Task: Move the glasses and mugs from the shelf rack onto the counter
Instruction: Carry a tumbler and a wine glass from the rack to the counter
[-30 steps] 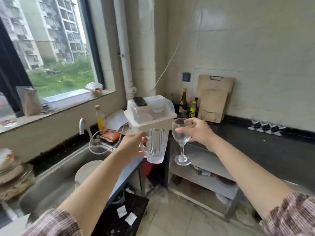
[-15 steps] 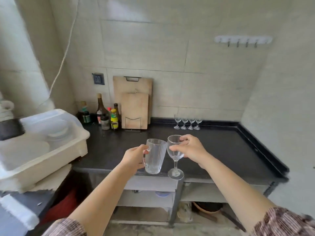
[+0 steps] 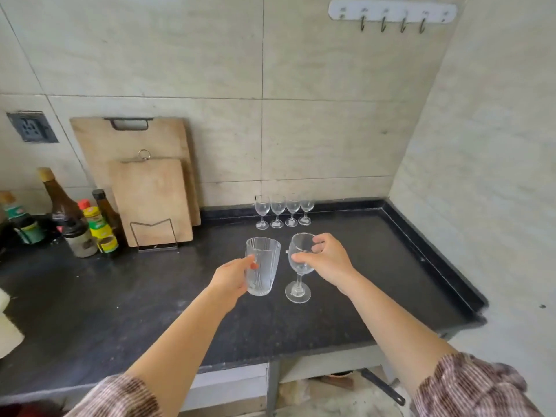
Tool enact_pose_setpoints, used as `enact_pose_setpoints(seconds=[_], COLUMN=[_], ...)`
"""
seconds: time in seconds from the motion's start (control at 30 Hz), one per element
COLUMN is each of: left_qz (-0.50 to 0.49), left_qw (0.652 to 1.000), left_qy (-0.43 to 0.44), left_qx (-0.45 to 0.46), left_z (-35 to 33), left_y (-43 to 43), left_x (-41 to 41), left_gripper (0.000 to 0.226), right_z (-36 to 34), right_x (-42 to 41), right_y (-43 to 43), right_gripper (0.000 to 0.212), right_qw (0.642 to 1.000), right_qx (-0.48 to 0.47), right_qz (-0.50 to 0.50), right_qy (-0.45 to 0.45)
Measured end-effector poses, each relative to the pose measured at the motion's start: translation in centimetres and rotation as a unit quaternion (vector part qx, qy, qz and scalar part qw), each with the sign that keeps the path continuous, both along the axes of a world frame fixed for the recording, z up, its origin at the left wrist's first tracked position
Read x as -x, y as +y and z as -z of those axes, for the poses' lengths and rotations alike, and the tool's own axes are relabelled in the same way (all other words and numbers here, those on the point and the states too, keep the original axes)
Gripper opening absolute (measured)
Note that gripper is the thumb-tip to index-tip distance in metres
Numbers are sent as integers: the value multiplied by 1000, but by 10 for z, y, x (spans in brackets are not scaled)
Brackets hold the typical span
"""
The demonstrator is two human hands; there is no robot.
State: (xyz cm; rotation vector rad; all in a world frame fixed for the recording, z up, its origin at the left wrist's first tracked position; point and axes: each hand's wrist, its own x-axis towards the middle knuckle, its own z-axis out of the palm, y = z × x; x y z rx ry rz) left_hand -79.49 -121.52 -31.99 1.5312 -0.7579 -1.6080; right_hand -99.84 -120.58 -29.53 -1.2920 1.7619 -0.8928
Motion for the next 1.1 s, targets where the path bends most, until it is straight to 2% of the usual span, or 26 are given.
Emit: enact_pose_setpoints(seconds=[0.17,0.3,0.5,0.73,0.87,1.03,1.1], left_qz=[-28,-86,-159,-216,-230,-284,-285], left_qw=[1000,996,986,975,972,958,958], left_qy=[-1,22,-8,-24,-26,-4,2], left_qx=[-11,-26,-56,-43,-28,-28,-20], left_z=[23,40,71,99,110,127,133], left_y=[-69,-123,-184,-217,-226,-238,-240], left_x=[49,89,112,121,122,120,118], left_gripper=[26,20,15,10,31,37,31], right_z=[19,32,49,73,85,97,101], right_x=[46,82,115,140,148,162,166], right_y=[-82,-149,-219,-269,-289,-314,-324], right_gripper=[77,71,61,61,64,66,64], right_qw=[1000,999,997,998,998,997,997], right_qx=[-12,-27,-51,-63,-56,-53,-48], right_qz=[-18,-40,-55,-24,0,33,39], right_qy=[6,7,10,15,32,49,55])
